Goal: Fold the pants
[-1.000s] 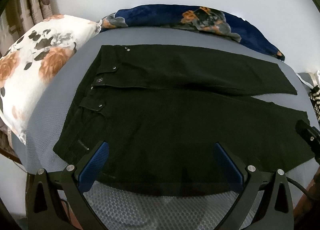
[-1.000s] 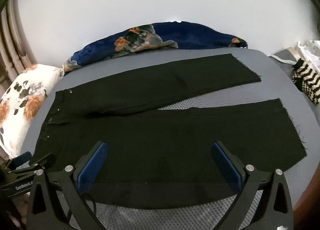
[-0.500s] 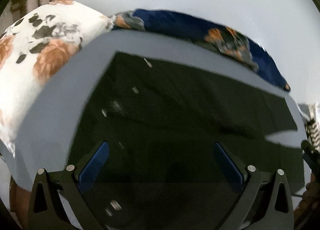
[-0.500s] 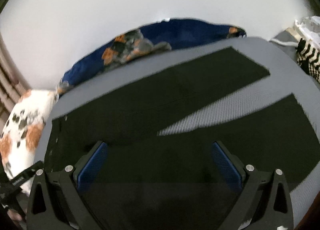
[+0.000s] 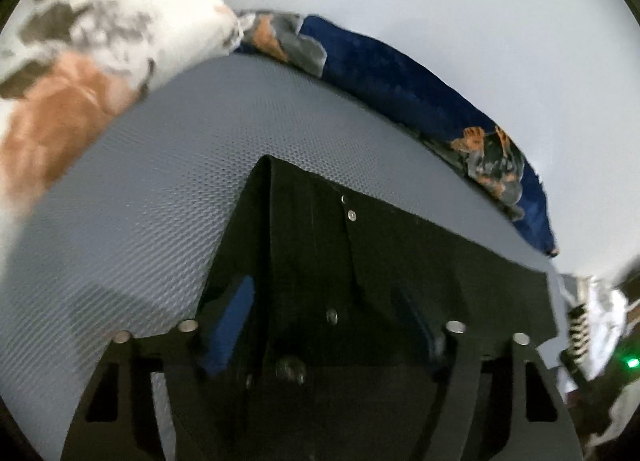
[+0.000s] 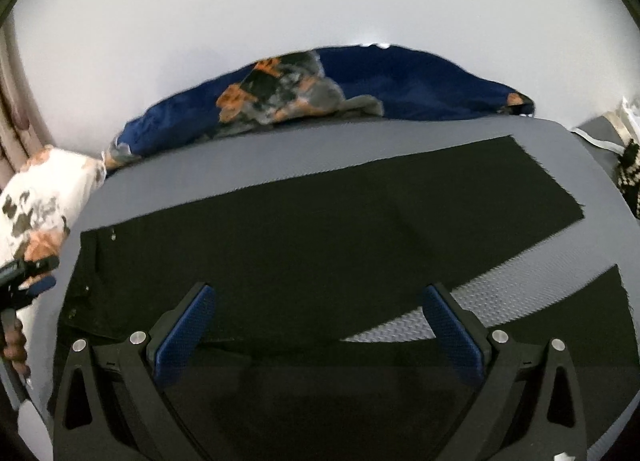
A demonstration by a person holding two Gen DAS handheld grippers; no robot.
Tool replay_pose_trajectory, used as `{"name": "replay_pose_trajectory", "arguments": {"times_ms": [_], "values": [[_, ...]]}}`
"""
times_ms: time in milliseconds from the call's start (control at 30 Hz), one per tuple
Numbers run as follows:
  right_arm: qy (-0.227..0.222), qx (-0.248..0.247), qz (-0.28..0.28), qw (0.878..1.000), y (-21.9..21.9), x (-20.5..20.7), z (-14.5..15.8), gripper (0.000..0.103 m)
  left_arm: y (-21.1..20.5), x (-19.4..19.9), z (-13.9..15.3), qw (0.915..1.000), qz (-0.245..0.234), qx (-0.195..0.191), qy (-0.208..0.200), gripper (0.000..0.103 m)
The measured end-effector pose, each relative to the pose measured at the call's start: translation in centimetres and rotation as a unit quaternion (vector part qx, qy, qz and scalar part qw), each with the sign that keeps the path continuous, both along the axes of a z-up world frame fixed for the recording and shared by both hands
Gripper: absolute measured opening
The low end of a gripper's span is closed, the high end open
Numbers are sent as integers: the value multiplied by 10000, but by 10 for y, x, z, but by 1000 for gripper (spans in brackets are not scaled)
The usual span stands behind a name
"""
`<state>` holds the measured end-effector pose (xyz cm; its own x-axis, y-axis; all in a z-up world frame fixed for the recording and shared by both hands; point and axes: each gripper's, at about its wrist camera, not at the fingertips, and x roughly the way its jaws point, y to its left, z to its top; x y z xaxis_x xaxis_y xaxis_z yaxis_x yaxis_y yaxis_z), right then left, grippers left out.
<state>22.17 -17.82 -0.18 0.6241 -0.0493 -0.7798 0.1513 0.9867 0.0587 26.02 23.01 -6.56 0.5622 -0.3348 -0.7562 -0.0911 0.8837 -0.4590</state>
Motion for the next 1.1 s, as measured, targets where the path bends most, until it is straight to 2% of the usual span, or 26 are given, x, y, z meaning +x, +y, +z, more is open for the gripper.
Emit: {"name": "replay_pose_trajectory", "arguments": {"times_ms": [200,400,533,700,900,967,1000,1033,1100], "values": [[227,-120,55,9997,13,22,-16,103,22,36,-29,9986,-174,-463,196,55],[420,-152,60,9990,22,41,-30,103,28,62,-47,9953,-551,-753,255,55],[435,-225,159,9987,29,53,-34,103,25,78,-47,9878,-961,-1197,270,55],[406,-341,318,9981,39,68,-35,103,21,99,-51,9781,-1341,-1558,313,55],[397,-448,582,9965,48,82,-39,103,21,130,-58,9756,-1261,-1760,376,55],[439,-461,760,9951,50,89,-41,103,23,129,-61,9755,-1214,-1805,336,55],[460,-481,838,9943,51,92,-42,103,22,126,-60,9775,-1191,-1721,259,48],[486,-517,962,9928,51,97,-43,103,22,122,-59,9821,-1162,-1470,179,34],[505,-605,1190,9898,53,104,-45,103,19,114,-55,9886,-1163,-958,55,14]]}}
